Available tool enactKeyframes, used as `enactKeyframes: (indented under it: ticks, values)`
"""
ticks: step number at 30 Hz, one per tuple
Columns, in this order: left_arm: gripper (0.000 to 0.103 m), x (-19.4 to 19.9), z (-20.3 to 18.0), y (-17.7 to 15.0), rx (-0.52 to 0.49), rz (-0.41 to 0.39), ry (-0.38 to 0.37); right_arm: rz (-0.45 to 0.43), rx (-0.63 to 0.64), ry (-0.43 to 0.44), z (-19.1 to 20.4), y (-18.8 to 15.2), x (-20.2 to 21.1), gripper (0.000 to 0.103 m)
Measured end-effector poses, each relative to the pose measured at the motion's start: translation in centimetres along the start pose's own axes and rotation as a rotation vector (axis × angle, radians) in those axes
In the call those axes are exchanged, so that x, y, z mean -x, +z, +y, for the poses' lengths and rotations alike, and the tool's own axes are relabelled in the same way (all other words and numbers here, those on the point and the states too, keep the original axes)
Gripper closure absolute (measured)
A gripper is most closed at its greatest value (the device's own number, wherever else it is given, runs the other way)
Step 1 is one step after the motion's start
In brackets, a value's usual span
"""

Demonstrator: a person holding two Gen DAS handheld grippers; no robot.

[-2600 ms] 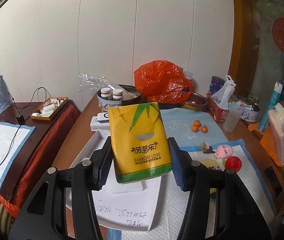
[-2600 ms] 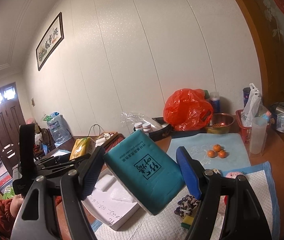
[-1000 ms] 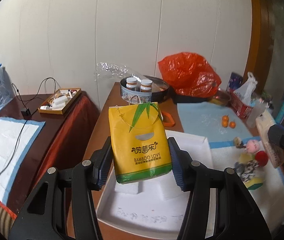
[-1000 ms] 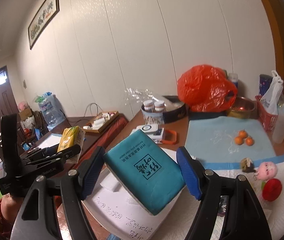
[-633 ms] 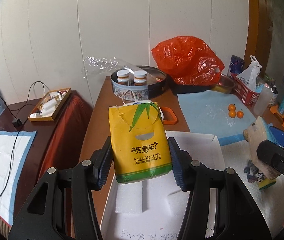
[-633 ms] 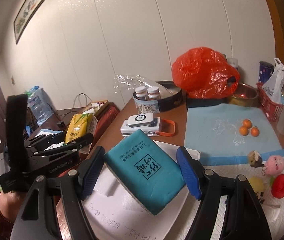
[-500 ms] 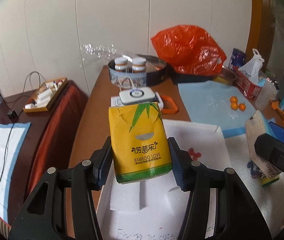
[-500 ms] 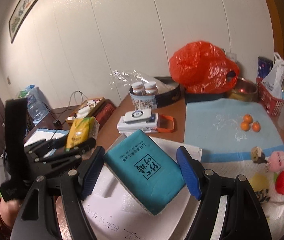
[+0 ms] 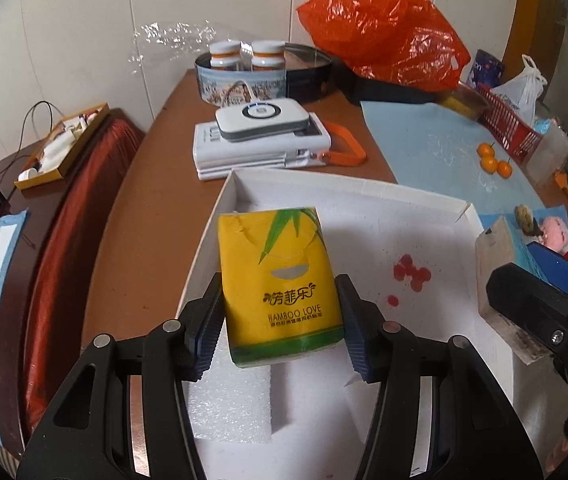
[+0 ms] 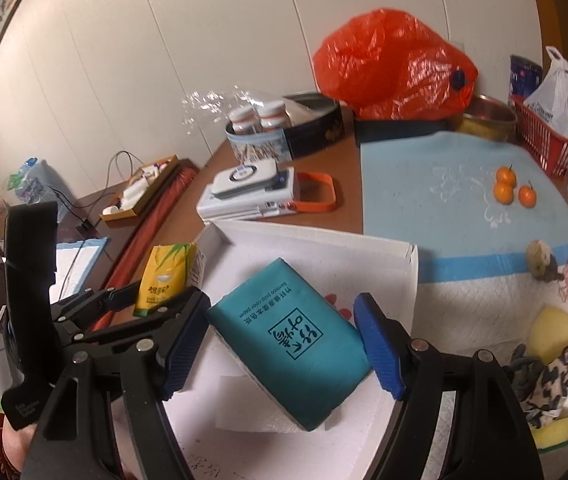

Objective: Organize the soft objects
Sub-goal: 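Lower both tissue packs into the white box and open both grippers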

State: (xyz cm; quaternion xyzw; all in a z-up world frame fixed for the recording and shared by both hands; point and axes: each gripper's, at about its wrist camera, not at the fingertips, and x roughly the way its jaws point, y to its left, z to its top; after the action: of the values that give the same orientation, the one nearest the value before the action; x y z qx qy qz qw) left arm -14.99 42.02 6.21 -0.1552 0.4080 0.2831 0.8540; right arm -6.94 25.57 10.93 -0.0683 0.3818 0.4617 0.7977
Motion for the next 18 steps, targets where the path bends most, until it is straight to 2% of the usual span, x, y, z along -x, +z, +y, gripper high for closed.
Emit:
enactKeyframes:
  ticks: [2,3,4,5,6,7,12,18]
  values:
    - [0.047,-0.3,0.1,-0.1,0.006,0.001,-0.001,0.014,-0.002,-0.006,0.0,-0.1,-0.8,0.026]
    - [0.043,-0.4,0.3,-0.1,0.017,-0.005,0.004,0.020,-0.002,-0.007,-0.1,-0.2,-1.1,0.019]
    - [0.024,-0.4,0.6,-0.2,0.025,-0.011,0.013,0.022,0.000,-0.014,-0.1,-0.3,-1.4,0.017]
    - [0.011,-0.3,0.9,-0.2,0.036,-0.018,0.024,0.019,0.002,-0.023,-0.1,-0.4,-1.5,0.008]
    - [0.006,-0.2,1.3,-0.3,0.052,-0.029,0.048,0.013,0.002,-0.034,-0.2,-0.4,-1.6,0.000]
    - [0.000,0.1,1.7,-0.3,0.067,-0.041,0.060,0.000,-0.003,-0.045,-0.3,-0.4,-1.5,0.000]
    - [0.000,2.7,3.2,-0.5,0.131,-0.115,0.120,-0.089,0.011,-0.069,0.3,-0.5,0.3,0.000]
    - [0.000,7.1,3.6,-1.1,0.157,-0.198,0.147,-0.199,0.061,-0.066,2.0,-0.8,3.9,0.000]
